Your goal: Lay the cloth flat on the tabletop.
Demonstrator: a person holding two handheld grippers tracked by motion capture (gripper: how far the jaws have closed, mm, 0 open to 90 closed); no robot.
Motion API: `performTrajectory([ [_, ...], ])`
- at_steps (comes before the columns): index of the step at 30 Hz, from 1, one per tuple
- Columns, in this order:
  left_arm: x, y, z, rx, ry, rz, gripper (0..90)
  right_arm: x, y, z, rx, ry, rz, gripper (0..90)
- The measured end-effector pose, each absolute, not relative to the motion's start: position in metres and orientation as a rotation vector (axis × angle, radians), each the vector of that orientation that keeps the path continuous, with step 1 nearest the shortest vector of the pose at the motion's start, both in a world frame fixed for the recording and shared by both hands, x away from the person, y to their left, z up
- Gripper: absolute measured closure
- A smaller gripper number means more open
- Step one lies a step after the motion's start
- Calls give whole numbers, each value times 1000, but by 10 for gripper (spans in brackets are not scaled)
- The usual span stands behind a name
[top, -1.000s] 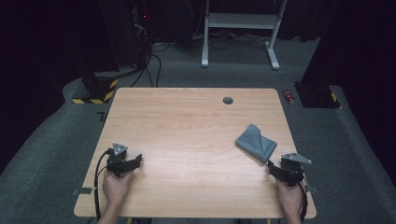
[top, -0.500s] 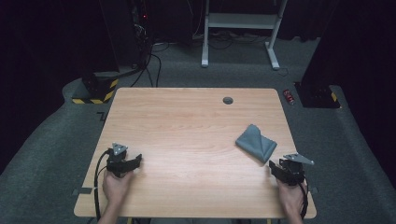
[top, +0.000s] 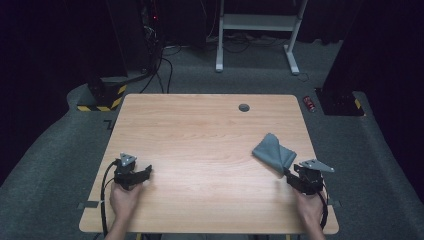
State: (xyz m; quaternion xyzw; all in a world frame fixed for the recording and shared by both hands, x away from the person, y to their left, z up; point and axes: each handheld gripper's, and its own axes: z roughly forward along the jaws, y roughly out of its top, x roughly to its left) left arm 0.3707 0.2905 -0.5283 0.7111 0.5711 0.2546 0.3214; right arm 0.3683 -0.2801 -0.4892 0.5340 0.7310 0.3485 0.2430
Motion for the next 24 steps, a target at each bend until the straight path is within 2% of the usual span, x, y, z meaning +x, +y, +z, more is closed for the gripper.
performTrajectory([
  [12, 371, 290, -528, 1871, 1500, 671, 292, 383, -267, -484, 1441, 2049, 972, 469],
  [24, 371, 290, -528, 1871, 1500, 671, 292, 400, -262, -497, 1485, 2103, 897, 464],
])
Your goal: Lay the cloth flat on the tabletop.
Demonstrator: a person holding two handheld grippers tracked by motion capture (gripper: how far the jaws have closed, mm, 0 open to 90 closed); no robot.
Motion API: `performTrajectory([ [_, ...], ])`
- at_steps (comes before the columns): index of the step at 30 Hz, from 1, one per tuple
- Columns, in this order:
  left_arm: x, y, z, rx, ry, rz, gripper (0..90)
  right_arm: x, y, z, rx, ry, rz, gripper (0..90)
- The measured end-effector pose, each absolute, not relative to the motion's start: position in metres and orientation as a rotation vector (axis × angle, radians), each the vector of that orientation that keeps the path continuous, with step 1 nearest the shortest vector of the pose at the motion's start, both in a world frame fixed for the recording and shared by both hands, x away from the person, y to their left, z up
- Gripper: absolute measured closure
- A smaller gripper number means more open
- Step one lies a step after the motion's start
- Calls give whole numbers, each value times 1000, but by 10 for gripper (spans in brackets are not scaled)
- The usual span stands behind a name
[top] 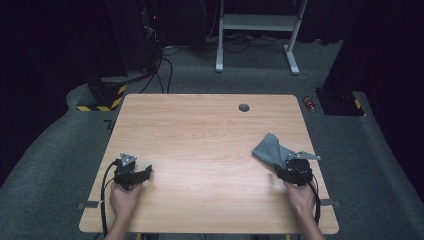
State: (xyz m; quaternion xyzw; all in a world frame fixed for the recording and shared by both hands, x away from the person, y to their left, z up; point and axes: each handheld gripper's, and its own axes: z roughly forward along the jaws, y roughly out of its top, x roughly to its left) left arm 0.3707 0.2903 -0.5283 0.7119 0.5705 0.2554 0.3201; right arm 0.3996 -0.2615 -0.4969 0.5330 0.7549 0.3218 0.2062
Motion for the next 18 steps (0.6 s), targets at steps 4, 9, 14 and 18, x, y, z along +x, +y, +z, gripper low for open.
performTrajectory([
  [4, 371, 290, -528, 1871, 1499, 671, 292, 404, -260, -503, 1498, 2133, 849, 509],
  [9, 371, 290, -528, 1871, 1500, 672, 292, 406, -258, -507, 1494, 2160, 813, 607],
  [14, 371, 290, -528, 1872, 1501, 672, 292, 409, -257, -506, 1508, 2186, 816, 838],
  [18, 371, 290, -528, 1872, 1501, 672, 292, 409, -255, -504, 1492, 2193, 829, 858],
])
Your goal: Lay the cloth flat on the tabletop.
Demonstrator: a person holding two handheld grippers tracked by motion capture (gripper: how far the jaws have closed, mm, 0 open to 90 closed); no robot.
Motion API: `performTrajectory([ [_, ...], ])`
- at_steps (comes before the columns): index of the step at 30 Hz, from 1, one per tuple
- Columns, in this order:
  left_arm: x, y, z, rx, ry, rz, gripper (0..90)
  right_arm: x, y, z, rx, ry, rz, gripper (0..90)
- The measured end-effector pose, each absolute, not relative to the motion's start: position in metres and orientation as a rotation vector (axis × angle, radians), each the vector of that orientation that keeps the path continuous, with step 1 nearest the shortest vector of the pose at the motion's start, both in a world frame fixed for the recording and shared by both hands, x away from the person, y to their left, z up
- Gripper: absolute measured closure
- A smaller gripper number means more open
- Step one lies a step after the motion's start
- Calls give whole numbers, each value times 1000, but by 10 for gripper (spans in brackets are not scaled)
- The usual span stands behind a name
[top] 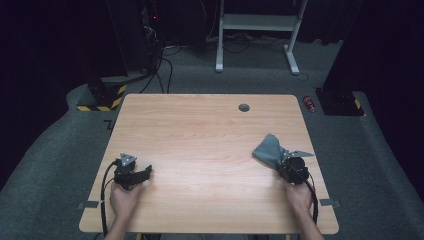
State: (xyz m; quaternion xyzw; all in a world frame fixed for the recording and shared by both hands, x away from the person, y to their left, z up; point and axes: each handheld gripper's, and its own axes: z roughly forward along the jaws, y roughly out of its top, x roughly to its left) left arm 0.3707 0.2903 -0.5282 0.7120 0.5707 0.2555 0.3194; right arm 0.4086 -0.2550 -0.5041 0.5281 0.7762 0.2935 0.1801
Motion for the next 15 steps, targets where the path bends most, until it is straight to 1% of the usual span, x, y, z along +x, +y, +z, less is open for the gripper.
performTrajectory([
  [3, 371, 290, -528, 1872, 1501, 672, 292, 407, -253, -503, 1487, 2194, 842, 860],
  [15, 371, 290, -528, 1871, 1500, 672, 292, 395, -225, -479, 1349, 2228, 982, 863],
])
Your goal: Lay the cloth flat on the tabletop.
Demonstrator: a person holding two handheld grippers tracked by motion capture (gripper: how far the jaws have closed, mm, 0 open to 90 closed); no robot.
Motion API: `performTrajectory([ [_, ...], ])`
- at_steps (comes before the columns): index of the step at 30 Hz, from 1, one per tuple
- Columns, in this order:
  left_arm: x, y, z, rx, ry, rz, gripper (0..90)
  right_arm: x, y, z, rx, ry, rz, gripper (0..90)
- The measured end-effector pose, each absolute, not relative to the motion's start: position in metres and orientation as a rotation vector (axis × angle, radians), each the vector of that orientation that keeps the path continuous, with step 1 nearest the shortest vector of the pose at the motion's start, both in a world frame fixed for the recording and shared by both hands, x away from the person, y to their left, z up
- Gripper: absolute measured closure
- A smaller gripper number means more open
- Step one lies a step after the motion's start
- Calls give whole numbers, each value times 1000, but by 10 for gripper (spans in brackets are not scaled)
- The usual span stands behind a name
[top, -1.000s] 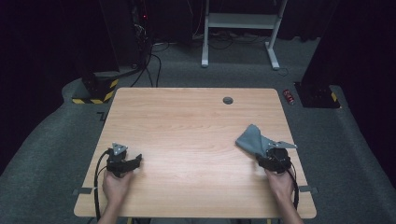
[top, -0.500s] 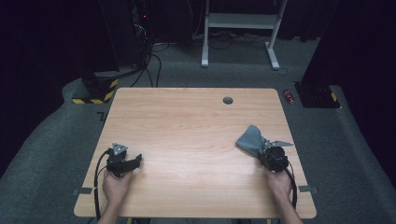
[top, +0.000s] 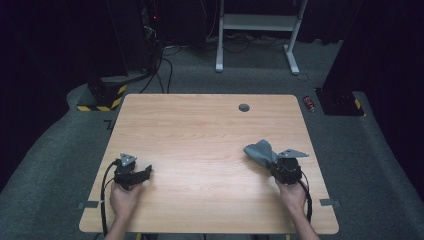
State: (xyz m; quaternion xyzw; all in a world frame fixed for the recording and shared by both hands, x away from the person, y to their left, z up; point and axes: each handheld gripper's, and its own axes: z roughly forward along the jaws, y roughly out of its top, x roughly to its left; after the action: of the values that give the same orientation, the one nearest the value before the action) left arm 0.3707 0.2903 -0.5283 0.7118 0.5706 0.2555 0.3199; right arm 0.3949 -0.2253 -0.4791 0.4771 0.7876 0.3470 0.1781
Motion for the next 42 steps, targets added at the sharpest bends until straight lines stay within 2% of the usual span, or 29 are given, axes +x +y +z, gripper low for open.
performTrajectory([
  [7, 371, 290, -528, 1871, 1500, 672, 292, 389, -194, -461, 1233, 2264, 1086, 863],
  [26, 371, 290, -528, 1872, 1500, 673, 293, 376, -114, -452, 1021, 2443, 1218, 862],
  [34, 371, 290, -528, 1874, 1496, 672, 292, 367, -71, -470, 924, 2544, 1217, 860],
  [39, 371, 290, -528, 1874, 1495, 669, 299, 365, -58, -482, 884, 2577, 1178, 855],
  [42, 371, 289, -528, 1883, 1474, 663, 328, 364, -52, -491, 885, 2614, 1148, 821],
])
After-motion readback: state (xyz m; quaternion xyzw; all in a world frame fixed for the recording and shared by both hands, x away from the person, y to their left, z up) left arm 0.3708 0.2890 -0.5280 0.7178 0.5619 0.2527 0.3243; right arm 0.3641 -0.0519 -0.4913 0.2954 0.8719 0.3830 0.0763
